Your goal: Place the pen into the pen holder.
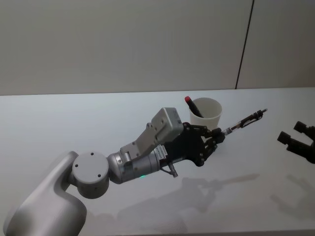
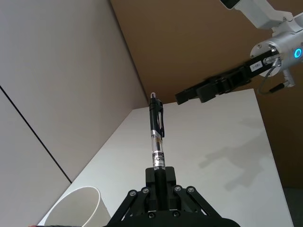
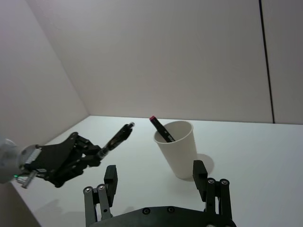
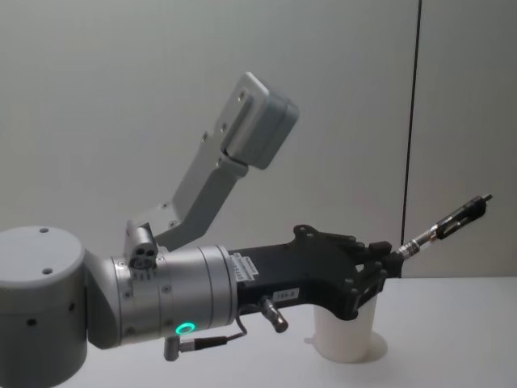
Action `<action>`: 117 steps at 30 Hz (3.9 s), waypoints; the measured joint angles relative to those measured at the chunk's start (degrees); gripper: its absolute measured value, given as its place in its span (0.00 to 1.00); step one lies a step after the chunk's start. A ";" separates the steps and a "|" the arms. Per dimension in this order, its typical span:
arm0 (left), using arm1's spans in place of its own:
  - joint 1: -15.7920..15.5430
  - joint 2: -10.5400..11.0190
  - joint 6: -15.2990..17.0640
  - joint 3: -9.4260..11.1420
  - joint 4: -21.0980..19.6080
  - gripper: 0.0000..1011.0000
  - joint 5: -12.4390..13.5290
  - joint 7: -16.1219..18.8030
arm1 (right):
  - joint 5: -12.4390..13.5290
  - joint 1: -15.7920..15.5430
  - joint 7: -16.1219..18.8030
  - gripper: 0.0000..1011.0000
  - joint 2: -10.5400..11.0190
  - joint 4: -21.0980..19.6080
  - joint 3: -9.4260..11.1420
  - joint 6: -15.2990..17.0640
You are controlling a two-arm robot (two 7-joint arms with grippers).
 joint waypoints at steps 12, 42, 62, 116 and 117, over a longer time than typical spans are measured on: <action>0.00 0.00 0.00 0.00 0.00 0.13 0.00 0.01 | 5.96 -2.05 0.52 0.99 -0.68 -2.57 -0.60 3.17; 0.00 0.00 0.00 0.00 0.00 0.13 0.00 0.01 | 16.07 -1.96 -2.07 0.99 -4.68 1.96 -5.10 0.43; 0.00 0.00 0.00 0.00 0.00 0.13 0.00 0.01 | 20.65 0.33 -3.44 0.99 -7.39 6.57 -8.54 -3.15; 0.00 0.00 0.00 0.00 0.00 0.13 0.00 0.01 | 24.12 4.18 -4.63 0.18 -9.75 11.33 -12.87 -11.59; 0.00 0.00 0.01 0.00 0.00 0.13 0.01 0.01 | 24.15 4.18 -4.61 0.16 -9.74 11.30 -12.90 -11.63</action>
